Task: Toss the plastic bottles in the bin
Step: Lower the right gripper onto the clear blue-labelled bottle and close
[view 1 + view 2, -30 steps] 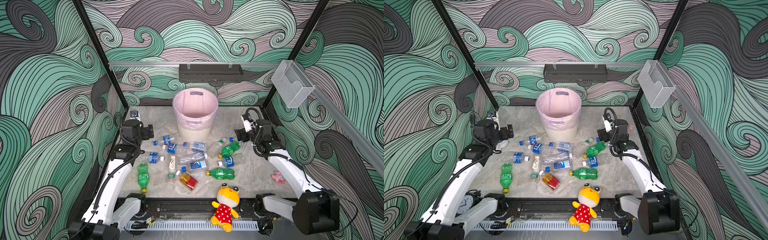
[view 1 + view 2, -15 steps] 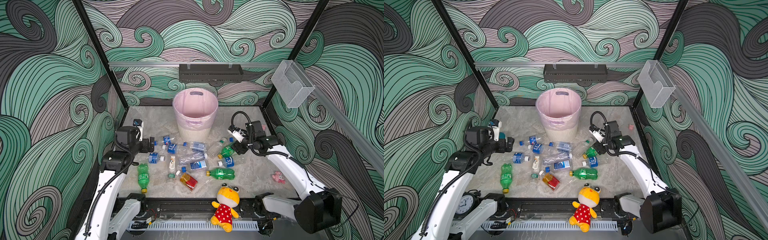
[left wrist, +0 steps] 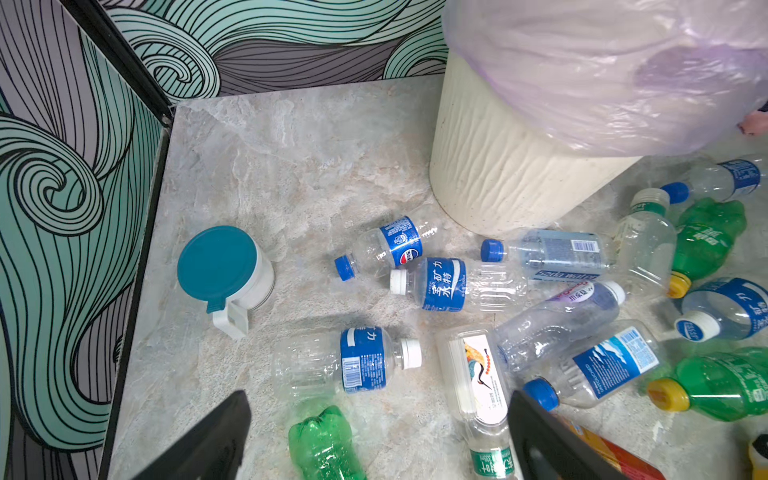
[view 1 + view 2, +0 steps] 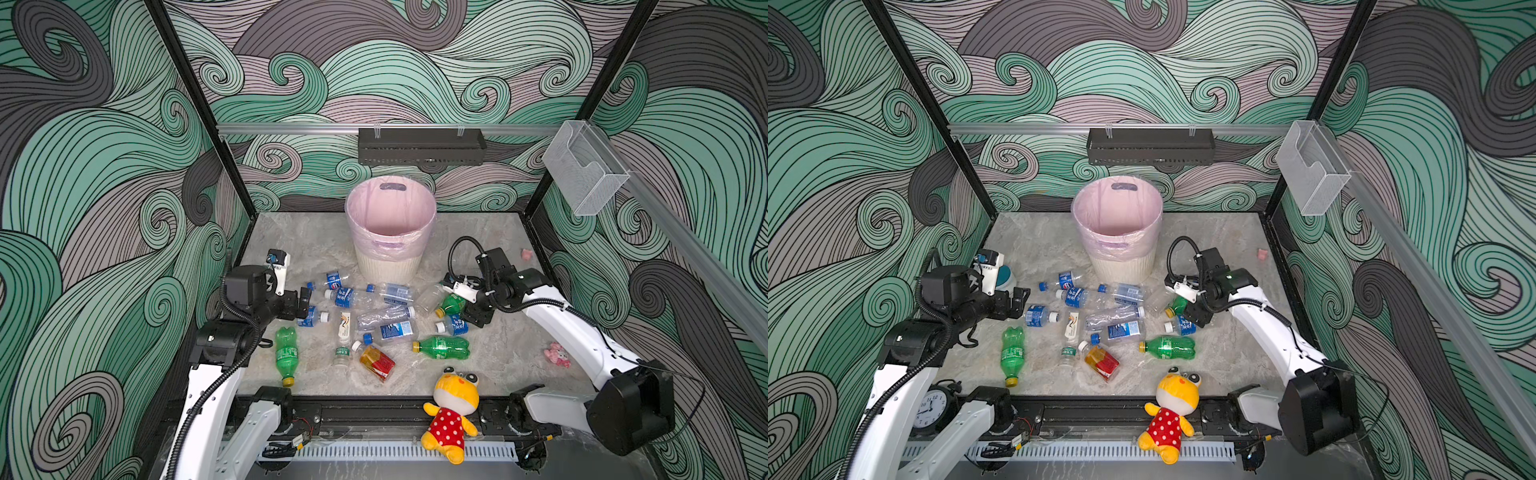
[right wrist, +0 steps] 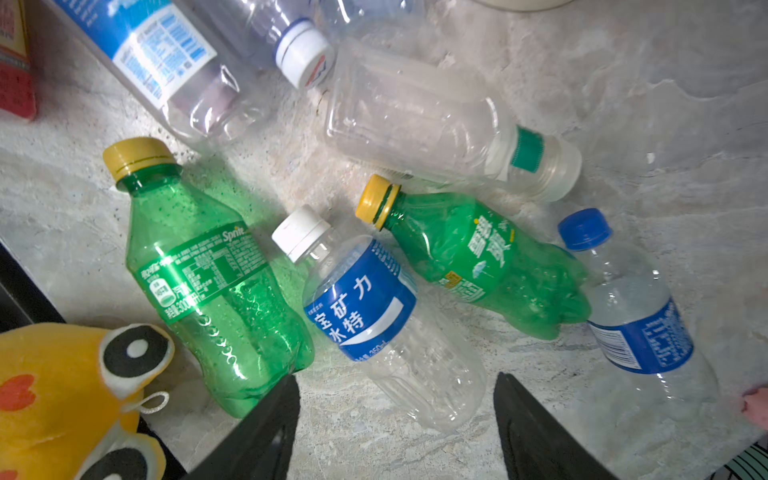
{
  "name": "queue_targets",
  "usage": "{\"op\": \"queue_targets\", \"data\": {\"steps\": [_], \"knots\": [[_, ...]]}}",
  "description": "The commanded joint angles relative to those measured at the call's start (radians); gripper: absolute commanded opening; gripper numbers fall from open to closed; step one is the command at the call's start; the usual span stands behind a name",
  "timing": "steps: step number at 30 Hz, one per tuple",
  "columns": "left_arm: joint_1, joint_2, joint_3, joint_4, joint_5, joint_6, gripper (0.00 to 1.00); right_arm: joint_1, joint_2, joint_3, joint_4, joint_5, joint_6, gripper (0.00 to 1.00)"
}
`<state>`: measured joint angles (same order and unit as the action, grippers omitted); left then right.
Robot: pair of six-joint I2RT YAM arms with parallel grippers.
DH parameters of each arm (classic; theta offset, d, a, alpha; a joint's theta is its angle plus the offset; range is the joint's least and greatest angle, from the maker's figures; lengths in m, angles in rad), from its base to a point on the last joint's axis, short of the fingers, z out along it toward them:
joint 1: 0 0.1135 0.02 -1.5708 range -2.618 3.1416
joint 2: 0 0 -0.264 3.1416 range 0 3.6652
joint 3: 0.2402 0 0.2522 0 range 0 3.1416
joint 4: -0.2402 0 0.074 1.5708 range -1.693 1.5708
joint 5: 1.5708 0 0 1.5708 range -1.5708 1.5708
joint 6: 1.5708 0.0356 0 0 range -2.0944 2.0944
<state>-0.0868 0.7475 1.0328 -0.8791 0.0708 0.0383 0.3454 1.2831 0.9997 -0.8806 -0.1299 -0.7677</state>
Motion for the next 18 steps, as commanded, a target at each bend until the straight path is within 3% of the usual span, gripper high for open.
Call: {"op": "queue_targets", "data": {"steps": [1, 8, 18], "knots": [[-0.002, -0.012, 0.007, -0.04, 0.028, 0.023, 0.99, 0.007, -0.005, -0.043, -0.015, 0.014, -0.05, 0.75], [-0.002, -0.037, -0.042, 0.027, 0.032, -0.004, 0.99, 0.022, 0.042, -0.117, 0.078, 0.03, -0.048, 0.71], [-0.002, -0.043, -0.061, 0.04, 0.031, -0.011, 0.98, 0.021, 0.108, -0.15, 0.182, 0.07, -0.058, 0.73]]}}
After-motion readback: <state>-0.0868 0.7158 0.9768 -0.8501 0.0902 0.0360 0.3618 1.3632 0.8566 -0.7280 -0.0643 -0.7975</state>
